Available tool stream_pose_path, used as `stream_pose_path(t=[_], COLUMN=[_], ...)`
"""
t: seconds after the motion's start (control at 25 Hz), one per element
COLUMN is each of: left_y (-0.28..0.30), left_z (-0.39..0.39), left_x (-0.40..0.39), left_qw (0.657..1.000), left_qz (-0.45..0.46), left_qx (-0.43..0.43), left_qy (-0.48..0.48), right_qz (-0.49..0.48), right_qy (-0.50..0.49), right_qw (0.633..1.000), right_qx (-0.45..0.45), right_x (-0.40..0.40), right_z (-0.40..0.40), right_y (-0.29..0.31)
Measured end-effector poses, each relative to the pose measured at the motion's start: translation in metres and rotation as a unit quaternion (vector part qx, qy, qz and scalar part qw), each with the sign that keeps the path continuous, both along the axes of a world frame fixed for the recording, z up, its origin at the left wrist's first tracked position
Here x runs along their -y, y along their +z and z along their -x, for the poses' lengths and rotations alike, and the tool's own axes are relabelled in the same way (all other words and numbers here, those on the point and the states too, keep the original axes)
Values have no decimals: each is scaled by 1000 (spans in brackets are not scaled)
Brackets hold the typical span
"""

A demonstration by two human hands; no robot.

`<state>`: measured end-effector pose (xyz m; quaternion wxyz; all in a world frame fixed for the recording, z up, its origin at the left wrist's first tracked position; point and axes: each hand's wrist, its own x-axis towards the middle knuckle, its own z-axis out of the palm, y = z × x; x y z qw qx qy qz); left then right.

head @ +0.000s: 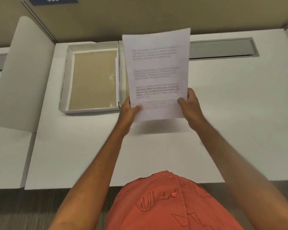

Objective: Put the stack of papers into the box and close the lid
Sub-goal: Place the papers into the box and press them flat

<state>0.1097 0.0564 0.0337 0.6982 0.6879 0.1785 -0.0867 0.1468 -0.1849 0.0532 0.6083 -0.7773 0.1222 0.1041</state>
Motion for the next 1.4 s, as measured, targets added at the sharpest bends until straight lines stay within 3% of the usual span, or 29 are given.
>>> stream_pose_path(t=[0.12,0.24,0.48,0.6,0.76,0.96,1.12,1.4], left_y=[7,-4,-41,-59,-73,-73,-71,-68], left_z=[-66,-110,-150,-155,-154,-141,-135,-135], left_x=[-17,-28,-39,-38,-32,-18,-14,-8], left_qw=[999,992,979,970,949,936,916,837], left_qz=[-6,-16,-54,-125,-241,-322,-386,-527], left_qx=[-31,-124,-191,-208,-204,-142,-113,-116], left_qy=[37,30,42,29,22,26,-6,-95], right_qz=[32,45,60,95,191,310,415,451], right_qy=[-8,-6,-14,-23,-8,26,58,88], right_qw=[999,995,990,986,979,949,906,887], right_qx=[-18,-86,-130,-132,-69,49,61,54], right_x=[-26,-49,-70,-74,-76,-83,-90,-88], right_z=[-65,-109,-145,-148,-140,-124,-125,-124], right_y=[-1,-20,-64,-86,-101,-102,-101,-96])
